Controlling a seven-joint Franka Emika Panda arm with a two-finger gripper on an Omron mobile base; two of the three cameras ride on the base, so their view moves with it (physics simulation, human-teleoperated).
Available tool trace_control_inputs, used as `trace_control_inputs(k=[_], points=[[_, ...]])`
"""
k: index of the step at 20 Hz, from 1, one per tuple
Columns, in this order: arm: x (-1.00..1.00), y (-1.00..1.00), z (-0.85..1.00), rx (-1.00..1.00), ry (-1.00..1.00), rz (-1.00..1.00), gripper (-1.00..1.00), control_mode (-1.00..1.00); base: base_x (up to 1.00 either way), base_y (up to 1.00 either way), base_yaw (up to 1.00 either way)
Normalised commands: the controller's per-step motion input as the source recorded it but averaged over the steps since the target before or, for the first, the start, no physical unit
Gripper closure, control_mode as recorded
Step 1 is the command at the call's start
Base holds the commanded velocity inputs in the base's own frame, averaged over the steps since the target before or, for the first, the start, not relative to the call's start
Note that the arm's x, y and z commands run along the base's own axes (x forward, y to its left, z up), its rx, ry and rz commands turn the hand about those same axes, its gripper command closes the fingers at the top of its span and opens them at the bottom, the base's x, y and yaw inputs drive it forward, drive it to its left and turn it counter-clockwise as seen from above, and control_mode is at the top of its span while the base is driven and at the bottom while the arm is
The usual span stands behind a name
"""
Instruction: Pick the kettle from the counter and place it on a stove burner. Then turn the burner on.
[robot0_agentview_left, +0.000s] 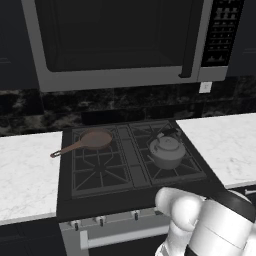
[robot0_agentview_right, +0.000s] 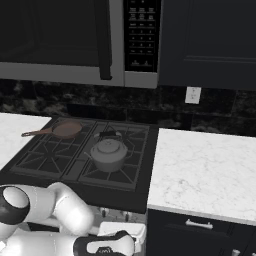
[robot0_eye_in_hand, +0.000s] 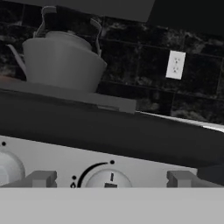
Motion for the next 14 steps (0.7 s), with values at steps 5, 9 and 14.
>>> trace_control_inputs(k=[5,9,14], points=[[0.19,0.00,-0.34,0.00,0.00,0.01,-1.00,-1.00,0.00,0.00,0.00],[0.20,0.00,-0.16,0.04,0.00,0.02,-1.00,-1.00,0.00,0.00,0.00],[0.15,0.00,-0.01,0.00,0.00,0.00,-1.00,-1.00,0.00,0.00,0.00]])
